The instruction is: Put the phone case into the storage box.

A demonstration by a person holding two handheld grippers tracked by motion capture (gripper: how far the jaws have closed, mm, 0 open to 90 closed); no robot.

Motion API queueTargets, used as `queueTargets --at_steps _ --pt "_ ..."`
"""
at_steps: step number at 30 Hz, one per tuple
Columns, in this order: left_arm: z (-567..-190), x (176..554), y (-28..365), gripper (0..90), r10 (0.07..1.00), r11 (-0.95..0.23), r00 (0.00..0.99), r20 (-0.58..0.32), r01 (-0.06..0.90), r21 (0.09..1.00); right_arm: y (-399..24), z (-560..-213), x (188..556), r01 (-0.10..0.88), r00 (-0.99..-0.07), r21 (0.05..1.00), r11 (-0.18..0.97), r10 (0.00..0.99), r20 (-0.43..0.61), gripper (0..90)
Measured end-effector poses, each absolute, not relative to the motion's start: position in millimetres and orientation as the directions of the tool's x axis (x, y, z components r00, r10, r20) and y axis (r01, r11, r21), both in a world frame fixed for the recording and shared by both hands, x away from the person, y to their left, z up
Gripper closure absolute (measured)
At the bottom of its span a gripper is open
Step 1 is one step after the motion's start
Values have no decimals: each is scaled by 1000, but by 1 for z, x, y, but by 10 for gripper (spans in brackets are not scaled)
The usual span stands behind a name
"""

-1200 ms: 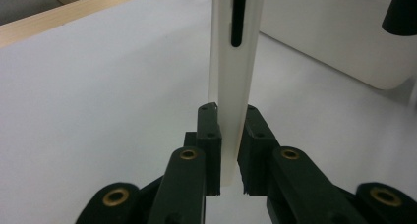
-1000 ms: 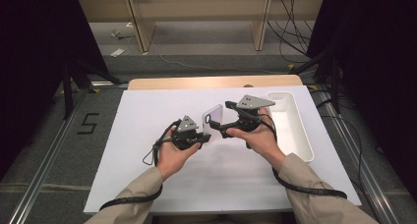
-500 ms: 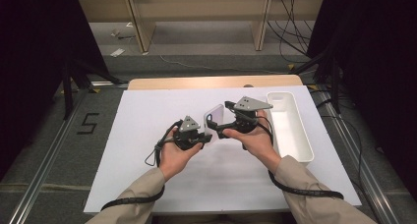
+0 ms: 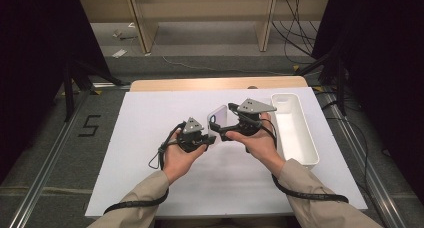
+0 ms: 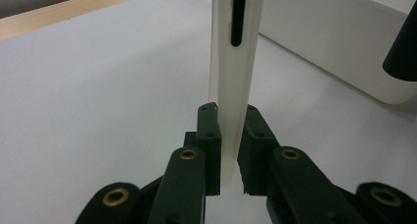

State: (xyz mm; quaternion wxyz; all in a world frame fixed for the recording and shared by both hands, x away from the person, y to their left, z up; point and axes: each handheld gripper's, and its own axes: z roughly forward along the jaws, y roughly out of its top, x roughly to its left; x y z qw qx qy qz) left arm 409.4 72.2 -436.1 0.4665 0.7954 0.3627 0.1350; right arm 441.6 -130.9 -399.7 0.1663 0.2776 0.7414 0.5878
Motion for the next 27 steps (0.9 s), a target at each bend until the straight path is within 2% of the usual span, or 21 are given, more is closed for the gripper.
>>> queueTargets --at_steps 27 --pt "-436 408 64 807 702 -297 701 -127 449 843 -129 -402 441 221 -761 966 133 643 85 48"
